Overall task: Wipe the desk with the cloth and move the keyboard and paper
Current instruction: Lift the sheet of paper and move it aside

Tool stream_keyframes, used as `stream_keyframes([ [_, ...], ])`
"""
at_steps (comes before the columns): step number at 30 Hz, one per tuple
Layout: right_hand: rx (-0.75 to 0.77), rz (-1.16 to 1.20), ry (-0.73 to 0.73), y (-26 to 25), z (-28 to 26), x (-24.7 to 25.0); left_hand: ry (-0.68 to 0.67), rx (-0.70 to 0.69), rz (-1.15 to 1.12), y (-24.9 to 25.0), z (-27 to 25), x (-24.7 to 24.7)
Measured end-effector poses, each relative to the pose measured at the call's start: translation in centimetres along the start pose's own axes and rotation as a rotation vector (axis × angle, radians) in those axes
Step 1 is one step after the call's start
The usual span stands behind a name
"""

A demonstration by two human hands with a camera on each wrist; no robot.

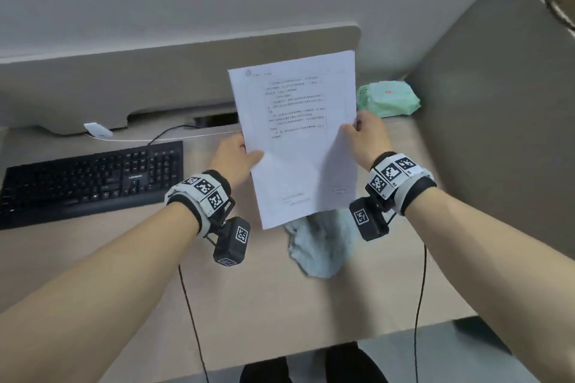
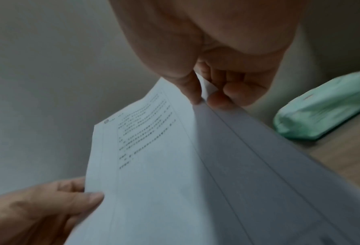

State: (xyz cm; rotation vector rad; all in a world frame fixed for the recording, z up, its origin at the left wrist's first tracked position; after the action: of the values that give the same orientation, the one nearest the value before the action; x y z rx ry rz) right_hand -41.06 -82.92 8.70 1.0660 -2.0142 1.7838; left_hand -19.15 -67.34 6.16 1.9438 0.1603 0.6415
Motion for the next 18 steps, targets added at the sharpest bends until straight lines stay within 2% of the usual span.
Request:
stream_keyframes([
  [3,-0.155,-0.109,0.004,5.3,1.4,5.2,-0.185,0.126,-0.059,1.0,0.8,-8.2],
  [7,-0.333,-0.146,0.001,13.4,2.1,9.7,-0.282,0.279,-0.117,2.0,0.8,-17.9],
  [12,-0.355,-0.253,-0.051,20.1,1.3,12.4,-0.399,0.396,-0.042,0.6,2.0,-27.1],
  [18,-0.315,-0.262,-0.091,24.6,0.8,12.7,-0.361,0.447,0.012,-0.8,3.5,-32.2],
])
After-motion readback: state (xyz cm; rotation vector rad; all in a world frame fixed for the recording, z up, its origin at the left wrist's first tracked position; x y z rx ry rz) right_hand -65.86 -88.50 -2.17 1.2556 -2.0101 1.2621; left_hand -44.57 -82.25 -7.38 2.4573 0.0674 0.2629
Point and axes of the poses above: each hand's wrist, its own z-axis towards the middle knuckle, its own x-axis out of the back of the hand, y = z × x, the point moved 6 cm from there along z, towards the middle knuckle, and after that the axes turned 2 degrees about -x, right-handed, at the moved point
